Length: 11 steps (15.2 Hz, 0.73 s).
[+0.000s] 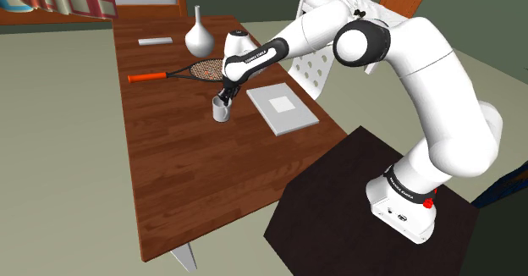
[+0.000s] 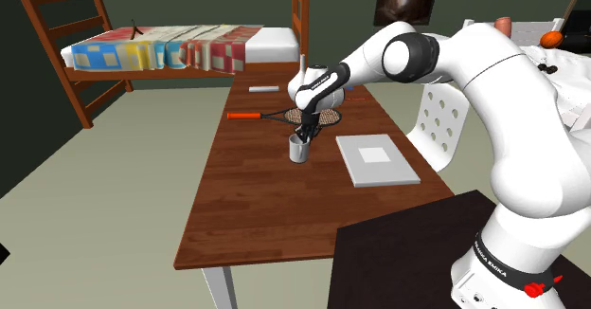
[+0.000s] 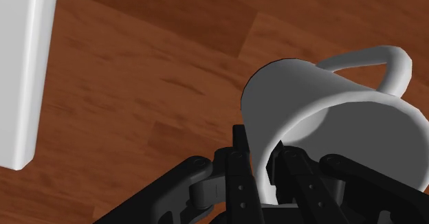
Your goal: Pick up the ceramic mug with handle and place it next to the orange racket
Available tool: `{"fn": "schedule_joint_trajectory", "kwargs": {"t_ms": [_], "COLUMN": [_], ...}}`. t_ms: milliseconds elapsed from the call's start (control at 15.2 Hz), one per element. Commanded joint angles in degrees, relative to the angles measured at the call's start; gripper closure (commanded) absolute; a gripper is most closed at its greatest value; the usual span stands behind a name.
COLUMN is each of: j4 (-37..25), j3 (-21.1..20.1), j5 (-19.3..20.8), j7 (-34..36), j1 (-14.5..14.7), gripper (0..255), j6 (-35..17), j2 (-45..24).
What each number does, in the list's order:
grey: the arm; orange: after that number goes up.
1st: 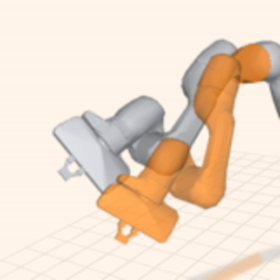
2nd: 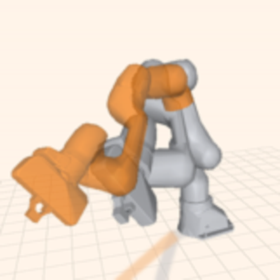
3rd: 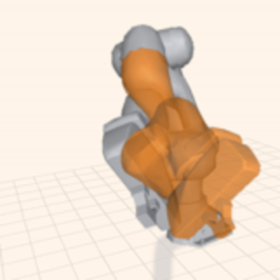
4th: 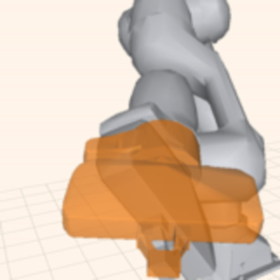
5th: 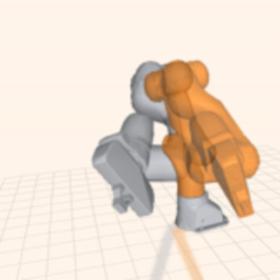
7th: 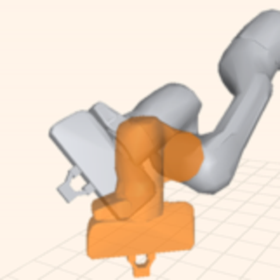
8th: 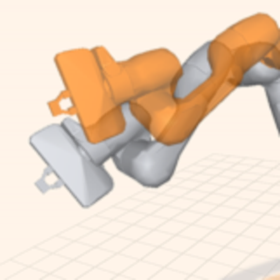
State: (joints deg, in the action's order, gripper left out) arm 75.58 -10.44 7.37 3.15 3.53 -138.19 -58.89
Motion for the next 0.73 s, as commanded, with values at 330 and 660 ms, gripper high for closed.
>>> {"fn": "schedule_joint_trajectory", "kwargs": {"t_ms": [330,660], "j4": [-0.02,3.24], "j3": [0.00,-0.53], "j5": [0.00,-0.37], "j7": [0.00,-0.10], "j1": [0.00,-0.77], "gripper": [0,0], "j6": [-0.02,1.93], "j2": [-0.01,5.17]}}
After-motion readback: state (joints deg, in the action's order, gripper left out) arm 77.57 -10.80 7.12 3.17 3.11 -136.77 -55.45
